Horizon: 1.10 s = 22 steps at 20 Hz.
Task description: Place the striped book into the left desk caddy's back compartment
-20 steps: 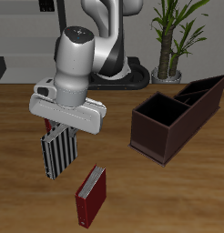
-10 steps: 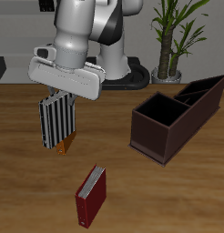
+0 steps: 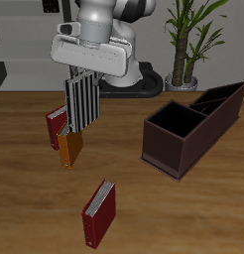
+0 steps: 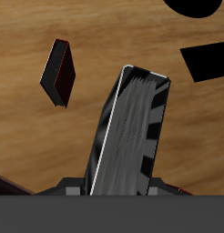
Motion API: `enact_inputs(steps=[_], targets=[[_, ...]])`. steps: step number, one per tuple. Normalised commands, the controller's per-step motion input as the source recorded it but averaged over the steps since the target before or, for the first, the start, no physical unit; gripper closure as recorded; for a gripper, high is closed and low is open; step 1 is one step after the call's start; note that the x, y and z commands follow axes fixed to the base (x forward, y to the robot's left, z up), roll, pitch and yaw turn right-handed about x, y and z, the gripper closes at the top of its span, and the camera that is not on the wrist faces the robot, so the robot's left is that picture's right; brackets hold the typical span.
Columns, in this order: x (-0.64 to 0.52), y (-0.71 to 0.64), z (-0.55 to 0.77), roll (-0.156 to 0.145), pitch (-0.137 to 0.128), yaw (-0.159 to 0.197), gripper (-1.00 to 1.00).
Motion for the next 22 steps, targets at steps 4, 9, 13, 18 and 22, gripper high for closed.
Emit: enact_inputs(steps=[4,9,13,18,22], targets=[[-0.29,0.13,0.12,0.004,0.000,-0.008,1.00],[-0.47,0.32,0.13,0.022,0.035,-0.037,1.00],[-0.46,0.39,0.12,0.043,-0.032,0.057,1.00],[-0.43,0.29,0.12,0.046,-0.039,0.047,1.00],[-0.39,0.28,0.05,0.048,-0.016,0.022,1.00]])
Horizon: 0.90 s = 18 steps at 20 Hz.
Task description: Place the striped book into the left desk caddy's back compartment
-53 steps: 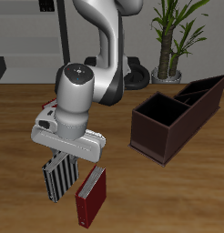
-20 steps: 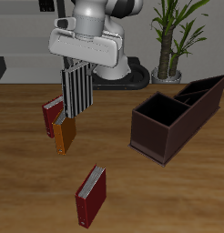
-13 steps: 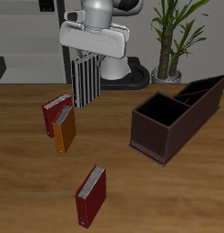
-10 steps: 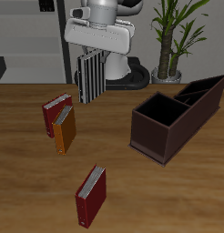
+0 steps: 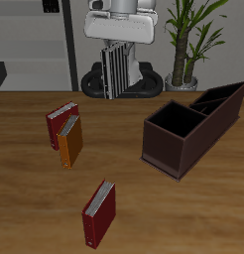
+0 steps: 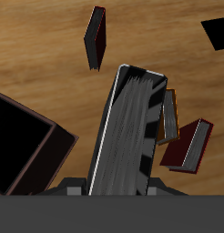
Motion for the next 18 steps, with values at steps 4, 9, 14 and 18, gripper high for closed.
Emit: enact_inputs(steps=[4,9,14,18], targets=[[-0.29,0.21,0.04,0.010,-0.001,-0.035,1.00],[-0.28,0.26,-0.01,0.003,0.001,-0.060,1.00],[-0.25,0.27,-0.02,0.028,0.001,-0.042,1.00],[-0.25,0.32,0.00,0.001,-0.011,-0.082,1.00]])
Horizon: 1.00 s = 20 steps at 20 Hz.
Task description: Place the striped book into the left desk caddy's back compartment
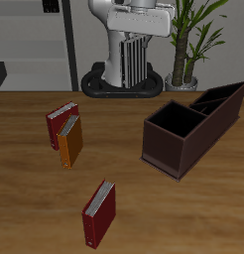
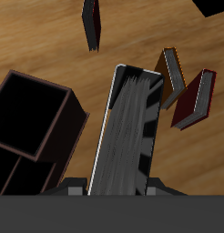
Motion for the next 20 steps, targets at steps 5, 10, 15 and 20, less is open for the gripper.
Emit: enact_inputs(steps=[5,10,15,20], targets=[[-0.27,0.36,-0.05,-0.002,-0.005,-0.037,1.00],[-0.25,0.41,0.00,0.043,-0.011,-0.010,1.00],[-0.12,0.30,-0.01,0.029,0.005,-0.021,1.00],[-0.11,0.38,0.01,0.032,0.002,-0.031,1.00]])
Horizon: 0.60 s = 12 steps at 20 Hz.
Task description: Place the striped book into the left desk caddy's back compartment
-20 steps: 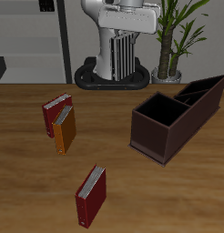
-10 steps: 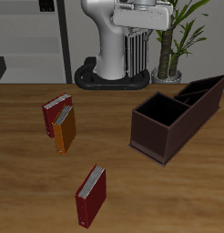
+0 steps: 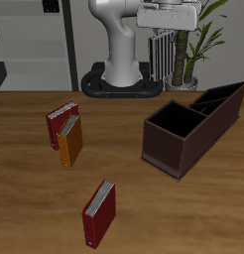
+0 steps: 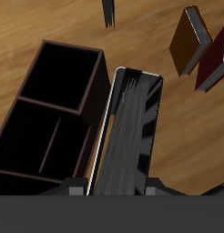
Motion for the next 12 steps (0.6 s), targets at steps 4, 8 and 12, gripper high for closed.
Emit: enact_inputs(steps=[4,8,12], targets=[[-0.01,0.33,0.01,0.025,-0.005,-0.016,1.00],[0.08,0.27,-0.04,0.010,0.016,-0.031,1.00],[0.10,0.28,0.01,0.046,-0.013,-0.002,1.00]])
